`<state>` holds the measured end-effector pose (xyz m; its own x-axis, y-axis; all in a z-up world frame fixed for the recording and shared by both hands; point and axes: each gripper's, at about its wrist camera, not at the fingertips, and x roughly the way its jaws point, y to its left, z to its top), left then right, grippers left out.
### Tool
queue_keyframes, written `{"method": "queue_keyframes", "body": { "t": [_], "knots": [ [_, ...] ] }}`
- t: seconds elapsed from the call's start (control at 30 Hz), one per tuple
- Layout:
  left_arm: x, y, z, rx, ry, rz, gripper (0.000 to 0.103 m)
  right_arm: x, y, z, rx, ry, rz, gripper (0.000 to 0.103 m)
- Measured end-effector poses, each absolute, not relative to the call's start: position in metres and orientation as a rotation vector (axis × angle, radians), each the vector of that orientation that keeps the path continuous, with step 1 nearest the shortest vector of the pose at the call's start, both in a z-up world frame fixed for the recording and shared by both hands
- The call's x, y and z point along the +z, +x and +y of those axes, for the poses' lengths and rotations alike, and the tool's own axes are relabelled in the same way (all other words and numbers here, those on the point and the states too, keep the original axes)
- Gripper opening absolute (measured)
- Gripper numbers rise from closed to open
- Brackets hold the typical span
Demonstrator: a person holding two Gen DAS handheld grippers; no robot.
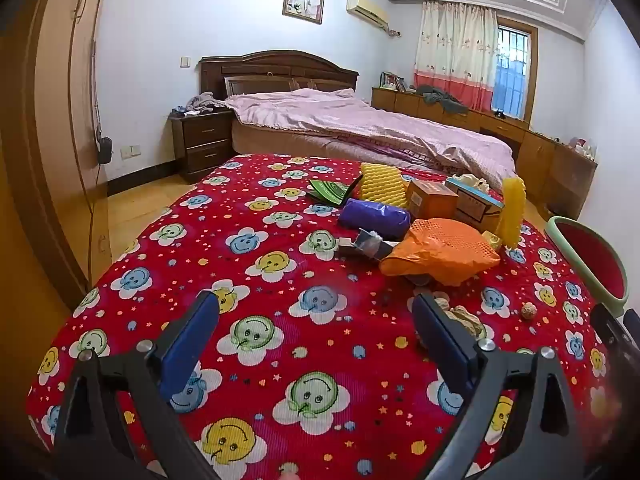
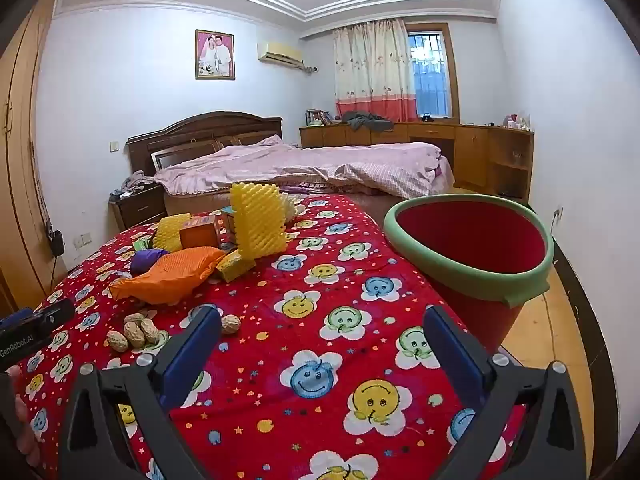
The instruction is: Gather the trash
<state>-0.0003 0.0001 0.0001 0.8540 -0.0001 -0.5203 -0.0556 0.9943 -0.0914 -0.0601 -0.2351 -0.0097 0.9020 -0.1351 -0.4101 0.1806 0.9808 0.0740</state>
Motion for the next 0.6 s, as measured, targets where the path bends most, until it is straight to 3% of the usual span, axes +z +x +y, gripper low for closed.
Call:
{"method": "queue_keyframes", "body": {
  "t": [0.6],
  "knots": [
    [0.0002,-0.0003,0.0008,0.033,-0.101,0.552,0.097,-0.0102,-0.0598,-0.2347,-0.165,0.104,0.410,0.103]
  ]
}}
